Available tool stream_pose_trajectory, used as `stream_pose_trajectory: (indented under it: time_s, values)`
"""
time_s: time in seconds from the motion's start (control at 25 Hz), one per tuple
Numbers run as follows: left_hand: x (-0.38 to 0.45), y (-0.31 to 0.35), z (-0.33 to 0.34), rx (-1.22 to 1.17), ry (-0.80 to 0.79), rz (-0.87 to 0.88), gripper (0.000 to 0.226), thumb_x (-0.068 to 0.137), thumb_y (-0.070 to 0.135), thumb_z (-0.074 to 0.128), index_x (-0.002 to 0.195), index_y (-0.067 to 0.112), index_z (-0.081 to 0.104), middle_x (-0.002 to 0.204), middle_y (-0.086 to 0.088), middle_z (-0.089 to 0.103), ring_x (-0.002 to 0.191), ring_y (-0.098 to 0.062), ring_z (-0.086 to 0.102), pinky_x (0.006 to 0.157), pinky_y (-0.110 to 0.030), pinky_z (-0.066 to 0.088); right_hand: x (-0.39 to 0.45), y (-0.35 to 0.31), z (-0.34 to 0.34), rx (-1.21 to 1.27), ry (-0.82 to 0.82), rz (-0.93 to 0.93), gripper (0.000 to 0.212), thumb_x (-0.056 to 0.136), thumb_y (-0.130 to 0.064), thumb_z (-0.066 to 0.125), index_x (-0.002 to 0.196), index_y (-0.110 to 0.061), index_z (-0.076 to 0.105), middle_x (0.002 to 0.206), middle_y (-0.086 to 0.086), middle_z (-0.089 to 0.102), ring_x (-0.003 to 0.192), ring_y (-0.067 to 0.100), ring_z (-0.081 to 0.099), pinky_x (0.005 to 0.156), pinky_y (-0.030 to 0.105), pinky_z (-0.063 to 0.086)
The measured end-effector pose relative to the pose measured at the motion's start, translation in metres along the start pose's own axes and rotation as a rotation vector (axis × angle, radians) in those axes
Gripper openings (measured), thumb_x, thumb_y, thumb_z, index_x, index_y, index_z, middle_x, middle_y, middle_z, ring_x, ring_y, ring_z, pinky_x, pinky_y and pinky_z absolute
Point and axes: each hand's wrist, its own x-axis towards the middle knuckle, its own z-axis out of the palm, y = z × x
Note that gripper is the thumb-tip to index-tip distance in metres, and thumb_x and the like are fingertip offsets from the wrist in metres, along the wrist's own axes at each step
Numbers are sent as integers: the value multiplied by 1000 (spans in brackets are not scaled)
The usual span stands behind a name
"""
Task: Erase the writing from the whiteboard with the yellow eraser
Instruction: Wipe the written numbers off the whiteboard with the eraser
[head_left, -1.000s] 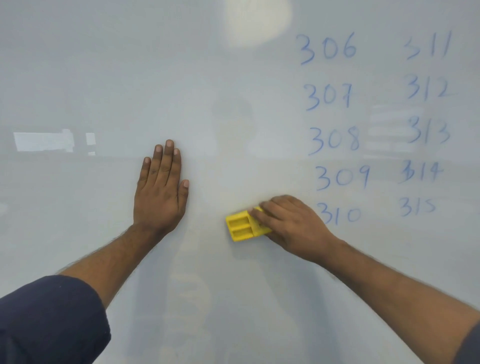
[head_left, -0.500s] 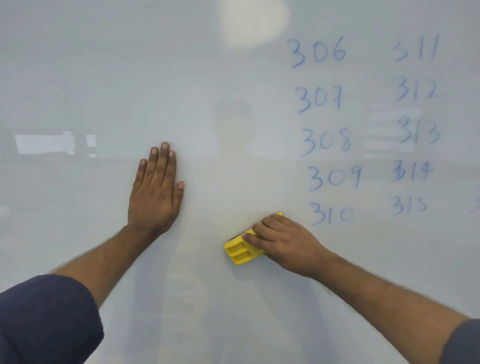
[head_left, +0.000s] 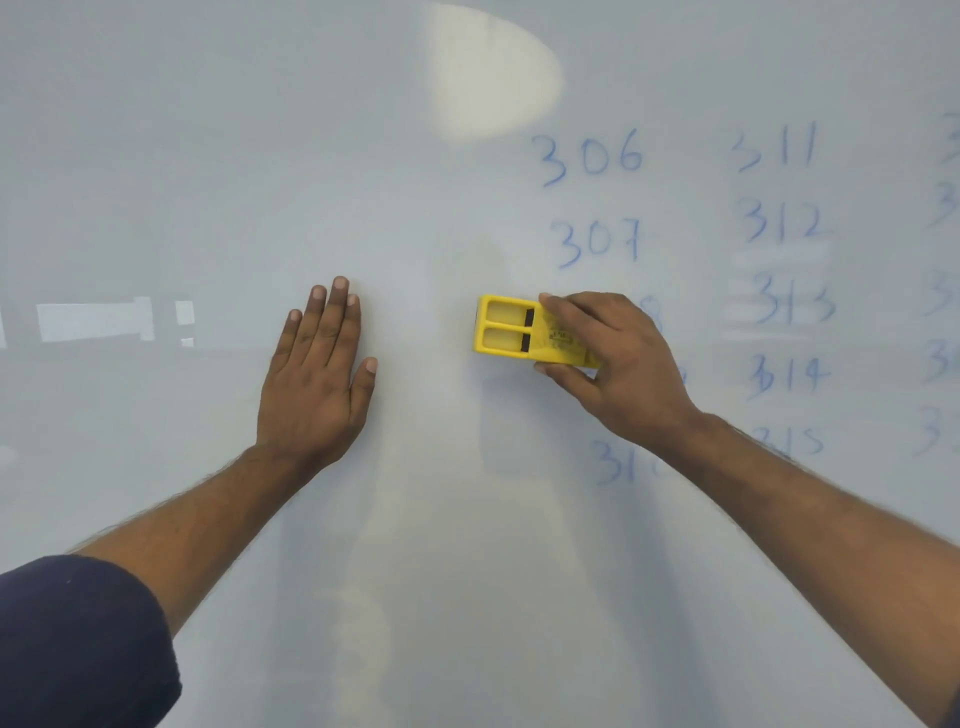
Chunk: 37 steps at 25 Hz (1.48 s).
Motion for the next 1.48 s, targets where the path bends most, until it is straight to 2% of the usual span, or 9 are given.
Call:
stream_pose_trajectory:
  time_s: [0.28,0.4,0.68,0.84,1.08,1.2,1.4,1.48]
  values:
    - [82,50,1,-27,92,61,64,105,39,27,160,8,16,169,-6,11,157,-20,5,127,-39,8,23,55,-47,-172,58,22,63,89,-49,59,137,-9,52,117,8,59,103,26,53,87,36,43]
    - [124,72,0,-48,146,65,64,105,39,27,160,8,15,169,-5,11,157,-19,4,127,-38,8,45,82,-68,-216,90,39,59,90,-44,58,138,-10,51,120,7,58,106,24,50,91,30,36]
    - [193,103,7,-36,202,78,63,104,36,25,160,8,18,169,-4,11,157,-19,8,127,-35,4,93,118,-86,-242,53,-20,54,87,-32,64,136,-12,52,123,5,60,111,27,55,98,31,35]
    - [199,104,21,-5,200,16,64,104,36,24,159,6,18,168,-6,12,156,-21,10,127,-35,4,123,121,-82,-213,55,-70,54,85,-29,65,135,-10,53,124,8,59,111,30,54,98,37,40]
    - [194,103,22,20,199,-48,64,102,35,25,160,6,17,169,-8,12,156,-21,9,127,-39,6,165,119,-61,-177,88,-72,57,81,-28,65,133,-7,55,115,11,62,102,34,58,90,44,47]
    - [190,102,23,18,189,-50,64,102,35,25,160,7,17,169,-7,11,157,-20,8,127,-38,6,157,113,-47,-171,111,-112,58,79,-28,66,131,-6,56,112,11,62,98,34,59,86,43,47]
    - [183,98,23,23,182,-32,64,103,35,25,160,8,16,169,-5,10,157,-18,6,127,-36,4,118,123,-52,-194,-1,-247,54,86,-31,62,134,-7,54,118,9,62,104,32,58,90,42,46]
    - [178,98,23,25,179,-35,64,104,36,24,160,9,15,169,-4,9,157,-17,5,127,-36,4,119,128,-60,-236,-6,-242,55,85,-33,61,134,-8,54,118,9,62,103,32,59,89,42,47]
